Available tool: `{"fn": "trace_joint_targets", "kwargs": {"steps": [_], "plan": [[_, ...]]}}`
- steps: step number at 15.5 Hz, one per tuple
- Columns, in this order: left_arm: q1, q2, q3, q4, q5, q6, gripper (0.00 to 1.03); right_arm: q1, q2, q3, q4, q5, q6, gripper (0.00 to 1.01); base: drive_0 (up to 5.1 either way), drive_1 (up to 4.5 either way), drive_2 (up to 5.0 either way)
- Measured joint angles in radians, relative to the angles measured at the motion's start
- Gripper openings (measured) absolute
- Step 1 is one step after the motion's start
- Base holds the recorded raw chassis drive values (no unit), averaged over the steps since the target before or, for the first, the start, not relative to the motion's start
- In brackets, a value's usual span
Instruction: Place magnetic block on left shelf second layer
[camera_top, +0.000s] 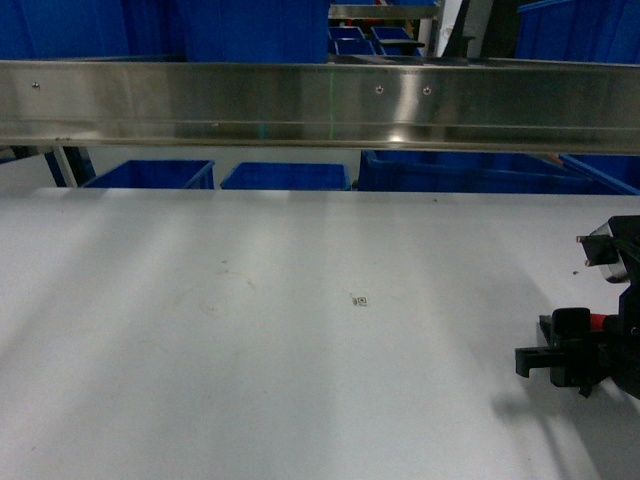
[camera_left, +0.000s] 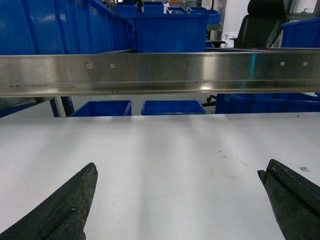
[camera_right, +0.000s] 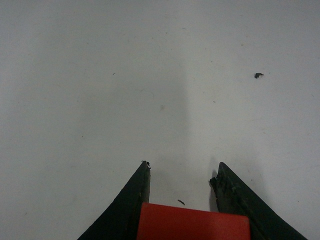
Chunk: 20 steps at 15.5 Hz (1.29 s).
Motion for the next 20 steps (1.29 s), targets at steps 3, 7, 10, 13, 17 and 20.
{"fn": "trace_joint_targets", "kwargs": {"steps": [3,7,10,13,17,20], "plan": [[0.000,0.000,0.000,0.000,0.000,0.000,0.98,-0.005,-0.125,-0.101,0.001,-0.019,0.020,0.34,0.0,0.00,0.0],[0.000,0.000,0.000,0.000,0.000,0.000,0.98,0.039,-0.533,-0.243,-0.062,0.044,0.050,0.34,0.0,0.00,0.0],[0.000,0.000,0.000,0.000,0.000,0.000,0.98,0.189,-1.071,-0.358,-0.386,0.193,0.086,0.34,0.0,0.00,0.0],[0.000,0.000,0.000,0.000,0.000,0.000,0.98,0.378,-1.498,-0.359,-0.595,0.439,0.084,0.34,0.0,0.00,0.0],[0.000,0.000,0.000,0.000,0.000,0.000,0.98,0.149,-1.458,-0.354,-0.605,0.317,0.129,0.34,0.0,0.00,0.0],[0.000,0.000,0.000,0.000,0.001,0.000,0.98,-0.020,-1.425,-0.337,-0.556,0.182,0.135,0.34,0.0,0.00,0.0]]}}
